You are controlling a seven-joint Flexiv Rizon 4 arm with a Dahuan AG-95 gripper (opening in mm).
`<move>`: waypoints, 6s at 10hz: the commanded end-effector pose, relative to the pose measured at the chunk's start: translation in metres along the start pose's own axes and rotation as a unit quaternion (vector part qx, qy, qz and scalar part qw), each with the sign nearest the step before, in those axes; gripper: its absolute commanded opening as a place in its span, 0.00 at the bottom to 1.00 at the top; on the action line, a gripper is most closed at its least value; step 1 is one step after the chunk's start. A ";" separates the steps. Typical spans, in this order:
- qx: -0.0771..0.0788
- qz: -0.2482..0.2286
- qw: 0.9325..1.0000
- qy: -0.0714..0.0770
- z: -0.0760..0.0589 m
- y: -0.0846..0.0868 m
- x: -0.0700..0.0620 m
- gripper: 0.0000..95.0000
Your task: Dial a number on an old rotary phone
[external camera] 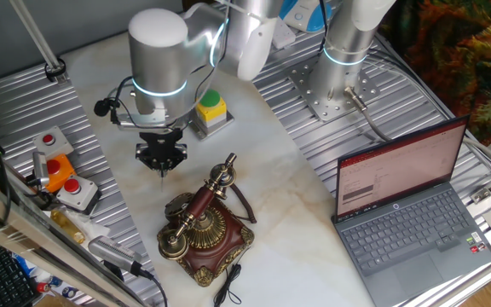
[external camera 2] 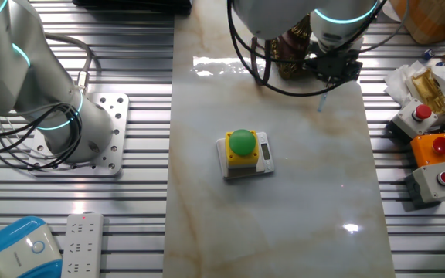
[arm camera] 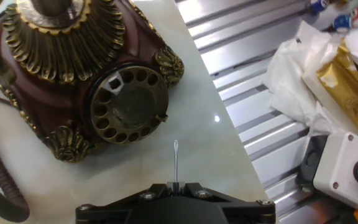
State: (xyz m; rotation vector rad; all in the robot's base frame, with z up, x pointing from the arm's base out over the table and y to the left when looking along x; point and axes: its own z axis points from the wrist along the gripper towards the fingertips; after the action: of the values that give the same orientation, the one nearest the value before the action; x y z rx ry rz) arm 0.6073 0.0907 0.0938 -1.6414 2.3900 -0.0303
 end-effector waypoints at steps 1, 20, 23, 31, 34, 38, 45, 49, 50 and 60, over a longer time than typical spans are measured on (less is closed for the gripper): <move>0.006 -0.001 1.000 0.004 0.000 0.000 0.000 0.00; -0.002 -0.176 0.984 0.027 -0.005 -0.042 -0.076 0.00; -0.001 -0.256 0.966 0.027 -0.003 -0.051 -0.097 0.00; -0.016 -0.318 0.946 0.055 -0.020 -0.031 -0.103 0.00; -0.018 -0.329 0.942 0.058 -0.023 -0.017 -0.092 0.00; -0.021 -0.349 0.935 0.063 -0.022 -0.005 -0.088 0.00; -0.024 -0.359 0.931 0.067 -0.032 0.003 -0.068 0.00; -0.021 -0.347 0.935 0.065 -0.031 0.004 -0.068 0.00; -0.021 -0.341 0.938 0.063 -0.031 0.004 -0.068 0.00; -0.034 -0.311 0.948 0.057 -0.031 0.004 -0.068 0.00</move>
State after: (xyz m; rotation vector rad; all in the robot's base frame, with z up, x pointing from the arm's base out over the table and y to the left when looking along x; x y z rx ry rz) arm 0.6215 0.1512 0.1355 -2.4169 1.8575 -0.1564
